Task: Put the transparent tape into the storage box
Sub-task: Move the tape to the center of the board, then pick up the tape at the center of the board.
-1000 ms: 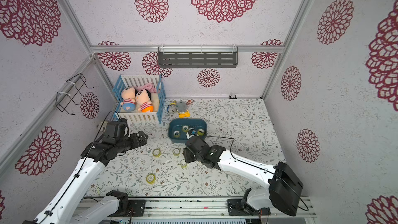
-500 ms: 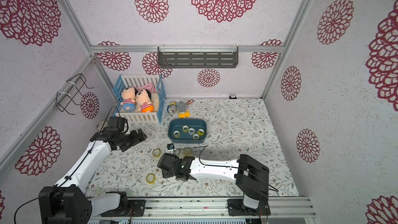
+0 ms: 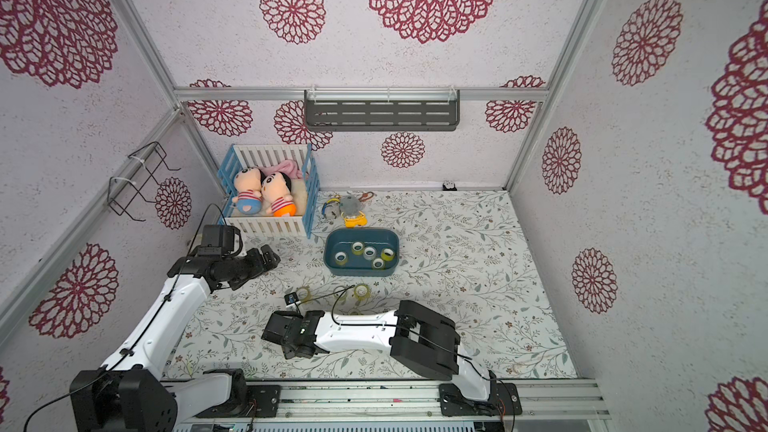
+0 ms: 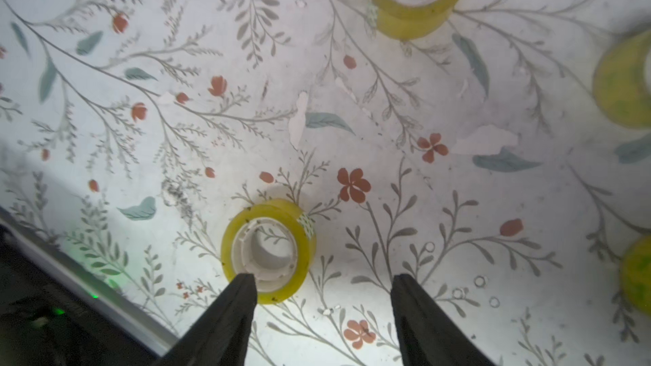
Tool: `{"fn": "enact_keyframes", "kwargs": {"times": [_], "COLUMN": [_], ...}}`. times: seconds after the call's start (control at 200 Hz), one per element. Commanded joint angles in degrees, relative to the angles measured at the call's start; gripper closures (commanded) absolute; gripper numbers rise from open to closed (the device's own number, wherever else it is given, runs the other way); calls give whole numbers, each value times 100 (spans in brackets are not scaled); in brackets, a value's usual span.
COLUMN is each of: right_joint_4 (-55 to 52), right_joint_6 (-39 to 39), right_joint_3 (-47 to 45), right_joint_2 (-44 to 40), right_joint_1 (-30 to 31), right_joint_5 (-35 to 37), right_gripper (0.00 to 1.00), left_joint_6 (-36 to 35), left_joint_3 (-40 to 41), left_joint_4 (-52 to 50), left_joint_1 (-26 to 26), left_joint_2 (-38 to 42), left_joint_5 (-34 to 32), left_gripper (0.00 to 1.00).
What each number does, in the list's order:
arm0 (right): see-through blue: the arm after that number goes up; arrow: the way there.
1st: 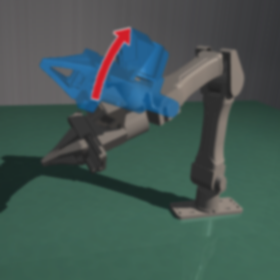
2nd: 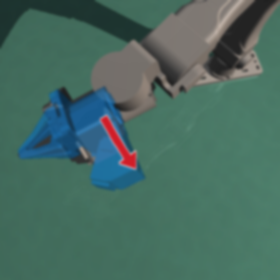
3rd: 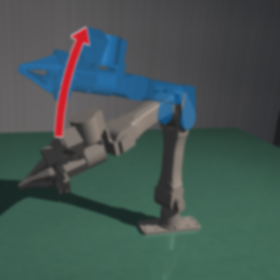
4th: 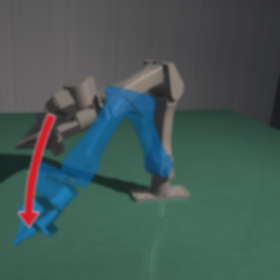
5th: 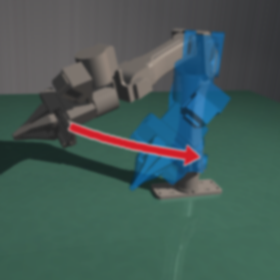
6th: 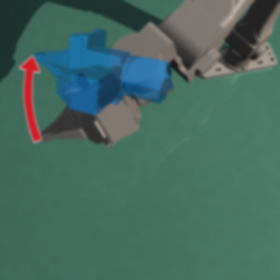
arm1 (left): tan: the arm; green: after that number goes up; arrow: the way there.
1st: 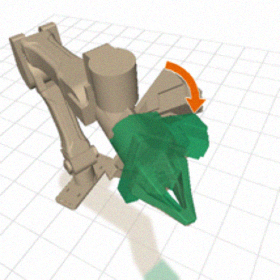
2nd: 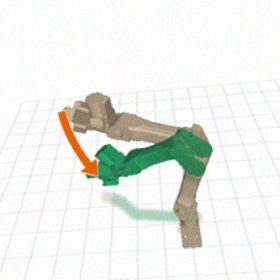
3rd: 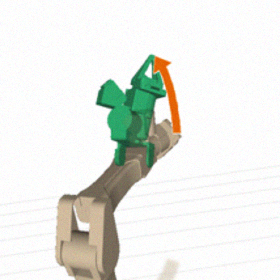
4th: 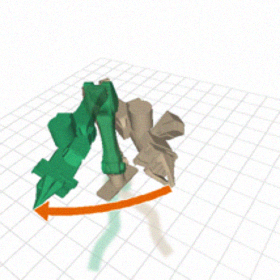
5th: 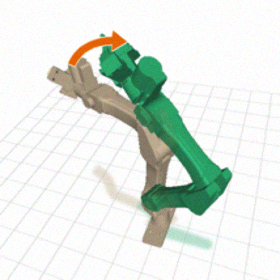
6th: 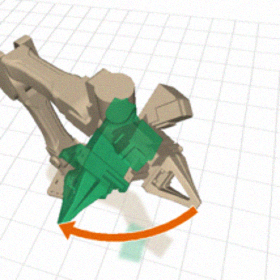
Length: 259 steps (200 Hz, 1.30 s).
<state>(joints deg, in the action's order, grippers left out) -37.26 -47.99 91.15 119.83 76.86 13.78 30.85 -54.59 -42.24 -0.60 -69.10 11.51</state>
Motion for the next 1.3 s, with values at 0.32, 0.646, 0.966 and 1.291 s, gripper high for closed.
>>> {"fn": "enact_keyframes", "kwargs": {"times": [0.32, 0.646, 0.966, 1.291], "right_joint_4": [-490, -204, 252, 915], "right_joint_6": [229, 97, 308, 535], "right_joint_3": [420, -1276, -3101, -3717], "right_joint_2": [406, -973, -2606, -3849], "right_joint_1": [-121, -893, -1188, -1326], "right_joint_5": [110, 204, 253, 151], "right_gripper": [32, 33, 33, 33], "left_joint_6": [-30, 8, 74, 150], "left_joint_3": [62, 106, 175, 300], "left_joint_4": [111, 144, 245, 497], "left_joint_1": [-28, -28, -19, 108], "left_joint_2": [213, 179, 178, 280], "left_joint_5": [62, 137, 441, 1043], "left_gripper": [3, 3, 3, 3]}}
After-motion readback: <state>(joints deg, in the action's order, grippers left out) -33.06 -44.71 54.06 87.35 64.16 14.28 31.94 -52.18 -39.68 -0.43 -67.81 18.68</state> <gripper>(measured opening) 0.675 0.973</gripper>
